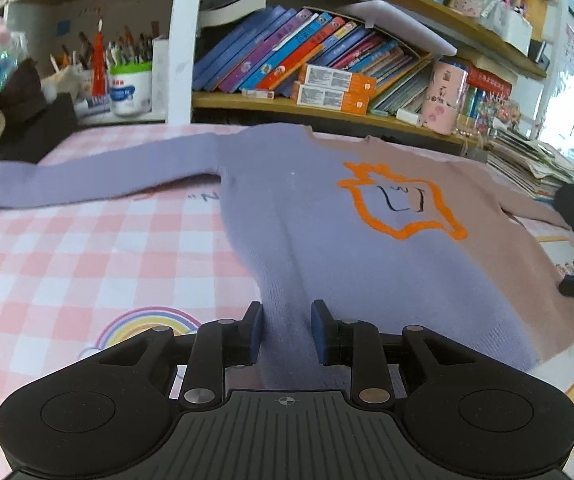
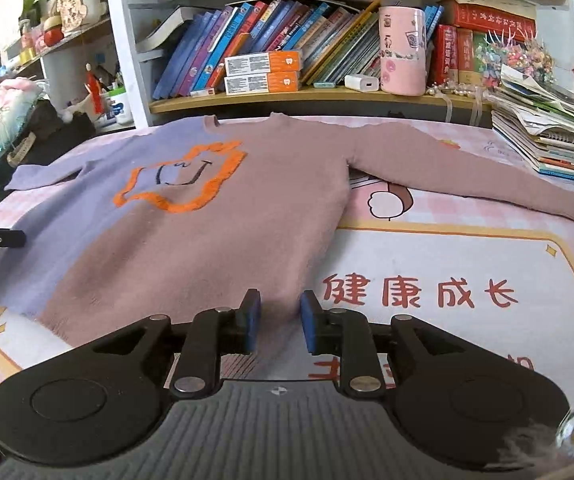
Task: Fold clothes
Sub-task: 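Pull the hem with both grippers to smooth the sweater flat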
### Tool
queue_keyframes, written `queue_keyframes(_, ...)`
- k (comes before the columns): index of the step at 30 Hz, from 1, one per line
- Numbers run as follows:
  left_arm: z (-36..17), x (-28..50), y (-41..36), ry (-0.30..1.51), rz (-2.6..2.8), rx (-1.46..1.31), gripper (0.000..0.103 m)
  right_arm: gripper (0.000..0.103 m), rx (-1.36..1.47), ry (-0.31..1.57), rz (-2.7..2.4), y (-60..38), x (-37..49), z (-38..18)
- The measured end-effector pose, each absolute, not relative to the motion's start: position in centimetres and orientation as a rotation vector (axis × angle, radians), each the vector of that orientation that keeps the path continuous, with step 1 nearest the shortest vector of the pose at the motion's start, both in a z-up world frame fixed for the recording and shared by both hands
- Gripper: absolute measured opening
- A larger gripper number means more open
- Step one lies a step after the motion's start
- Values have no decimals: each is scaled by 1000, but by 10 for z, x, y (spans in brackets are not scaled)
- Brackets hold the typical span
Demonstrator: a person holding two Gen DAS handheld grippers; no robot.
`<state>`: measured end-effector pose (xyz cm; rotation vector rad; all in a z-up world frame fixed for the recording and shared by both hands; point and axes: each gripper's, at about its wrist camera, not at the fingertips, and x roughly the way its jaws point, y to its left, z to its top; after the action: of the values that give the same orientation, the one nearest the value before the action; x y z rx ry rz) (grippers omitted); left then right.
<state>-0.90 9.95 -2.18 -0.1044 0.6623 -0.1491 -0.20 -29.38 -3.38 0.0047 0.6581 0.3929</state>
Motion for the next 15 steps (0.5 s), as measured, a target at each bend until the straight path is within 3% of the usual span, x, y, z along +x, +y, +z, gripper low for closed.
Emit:
queue_keyframes(4, -23, -7, 97, 659, -154, -103, 22, 24, -10, 672, 402, -292, -5, -37)
queue_keyframes(10, -25, 1, 90, 654, -179, -102, 16, 7, -88, 631, 349, -289, -1, -37)
queue_keyframes(15, -25, 4, 91, 650, -180, -77, 15, 7, -118, 615, 321, -288, -2, -39)
